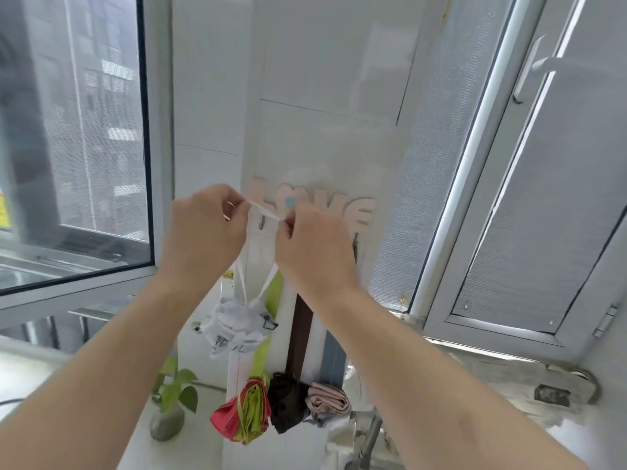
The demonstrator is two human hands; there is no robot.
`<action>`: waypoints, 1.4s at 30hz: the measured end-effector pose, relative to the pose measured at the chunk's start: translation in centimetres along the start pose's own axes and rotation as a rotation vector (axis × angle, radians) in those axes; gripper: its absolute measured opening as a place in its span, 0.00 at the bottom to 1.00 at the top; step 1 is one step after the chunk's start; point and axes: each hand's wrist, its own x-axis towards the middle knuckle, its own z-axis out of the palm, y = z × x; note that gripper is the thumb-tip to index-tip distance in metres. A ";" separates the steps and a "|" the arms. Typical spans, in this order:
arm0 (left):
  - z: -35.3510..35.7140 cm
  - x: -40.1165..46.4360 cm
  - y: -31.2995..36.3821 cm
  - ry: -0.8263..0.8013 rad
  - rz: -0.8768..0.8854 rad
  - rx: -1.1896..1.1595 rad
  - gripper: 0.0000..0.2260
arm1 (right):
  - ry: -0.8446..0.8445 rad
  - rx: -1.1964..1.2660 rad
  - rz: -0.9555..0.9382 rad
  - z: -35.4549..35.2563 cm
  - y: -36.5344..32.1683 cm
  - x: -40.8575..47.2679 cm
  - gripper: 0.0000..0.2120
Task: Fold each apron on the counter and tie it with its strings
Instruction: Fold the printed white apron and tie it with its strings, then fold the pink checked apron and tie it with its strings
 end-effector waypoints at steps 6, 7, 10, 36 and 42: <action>2.3 -1.6 -2.6 -0.125 -0.055 0.104 0.06 | -0.063 -0.369 -0.133 3.2 0.6 -1.9 0.17; 2.8 -2.1 -2.8 -0.130 -0.049 0.111 0.06 | -0.099 -0.336 -0.138 3.7 0.8 -2.4 0.17; 3.7 -2.7 -3.2 -0.140 -0.049 0.122 0.05 | -0.120 -0.238 -0.134 4.4 0.3 -2.3 0.13; 20.4 -39.9 24.9 -1.133 -0.136 -0.749 0.07 | -0.435 0.027 1.319 -20.4 25.6 -60.0 0.08; 24.6 -49.9 35.7 -1.267 -0.129 -0.686 0.08 | -0.509 -0.122 1.610 -31.2 34.6 -77.3 0.11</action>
